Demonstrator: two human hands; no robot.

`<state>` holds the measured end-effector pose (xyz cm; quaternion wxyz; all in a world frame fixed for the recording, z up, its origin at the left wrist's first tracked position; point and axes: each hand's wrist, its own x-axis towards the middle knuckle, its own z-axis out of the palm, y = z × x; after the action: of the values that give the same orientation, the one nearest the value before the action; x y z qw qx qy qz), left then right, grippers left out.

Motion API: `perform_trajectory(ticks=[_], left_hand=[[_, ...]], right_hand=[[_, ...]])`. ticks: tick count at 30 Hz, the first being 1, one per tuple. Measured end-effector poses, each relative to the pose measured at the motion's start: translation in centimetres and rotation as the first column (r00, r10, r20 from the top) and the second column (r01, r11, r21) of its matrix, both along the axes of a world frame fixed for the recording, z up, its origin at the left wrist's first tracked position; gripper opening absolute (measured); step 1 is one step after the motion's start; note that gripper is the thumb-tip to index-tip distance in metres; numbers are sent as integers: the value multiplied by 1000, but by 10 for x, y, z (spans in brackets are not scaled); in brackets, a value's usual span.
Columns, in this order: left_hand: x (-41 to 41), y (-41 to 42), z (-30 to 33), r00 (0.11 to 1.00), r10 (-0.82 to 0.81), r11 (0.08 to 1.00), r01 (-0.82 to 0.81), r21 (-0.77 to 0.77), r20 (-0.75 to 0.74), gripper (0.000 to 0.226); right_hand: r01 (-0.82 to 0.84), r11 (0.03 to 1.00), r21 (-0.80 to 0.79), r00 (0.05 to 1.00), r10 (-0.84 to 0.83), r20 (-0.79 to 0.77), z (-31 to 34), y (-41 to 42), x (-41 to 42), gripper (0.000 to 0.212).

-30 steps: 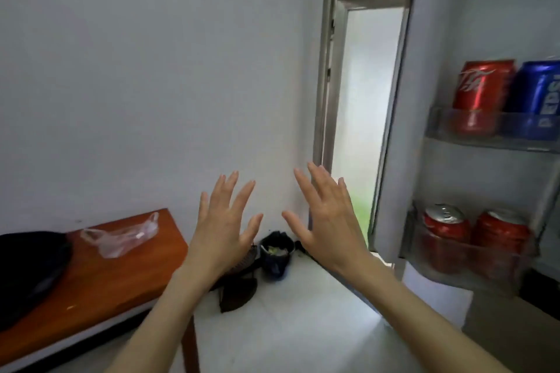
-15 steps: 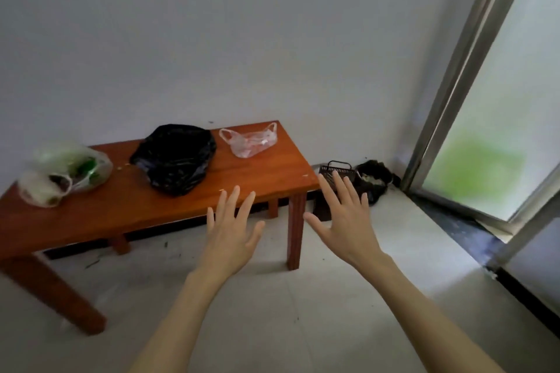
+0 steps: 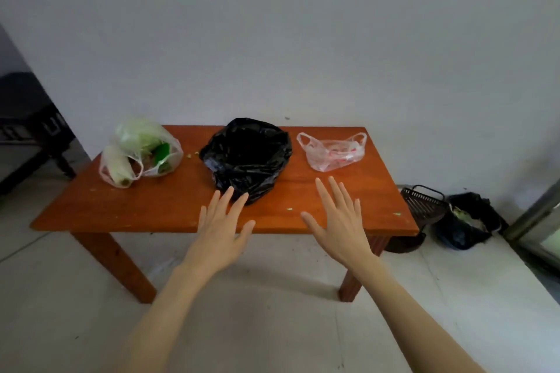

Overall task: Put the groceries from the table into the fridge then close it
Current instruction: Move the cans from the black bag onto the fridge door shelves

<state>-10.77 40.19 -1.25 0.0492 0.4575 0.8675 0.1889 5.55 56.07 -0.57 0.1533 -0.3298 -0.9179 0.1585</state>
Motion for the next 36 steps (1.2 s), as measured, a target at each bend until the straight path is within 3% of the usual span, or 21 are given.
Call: perform_trajectory(ticks=[7, 16, 23, 28, 36], left_hand=[[-94, 59, 15, 998, 53, 997, -54, -46, -15, 56], [-179, 116, -39, 991, 5, 994, 10, -113, 135, 52], [-278, 180, -70, 973, -120, 977, 151, -154, 195, 42], [-317, 222, -96, 925, -195, 941, 270, -202, 327, 36], [-318, 246, -129, 785, -270, 665, 571, -482, 557, 55]], right_hand=[[-54, 999, 6, 998, 54, -37, 1, 77, -94, 71], [-120, 990, -75, 978, 131, 160, -50, 117, -184, 65], [-74, 989, -130, 986, 92, 138, -89, 150, -275, 86], [-4, 988, -156, 948, 53, 314, -127, 161, -306, 105], [81, 957, -278, 824, 93, 559, -164, 152, -290, 100]])
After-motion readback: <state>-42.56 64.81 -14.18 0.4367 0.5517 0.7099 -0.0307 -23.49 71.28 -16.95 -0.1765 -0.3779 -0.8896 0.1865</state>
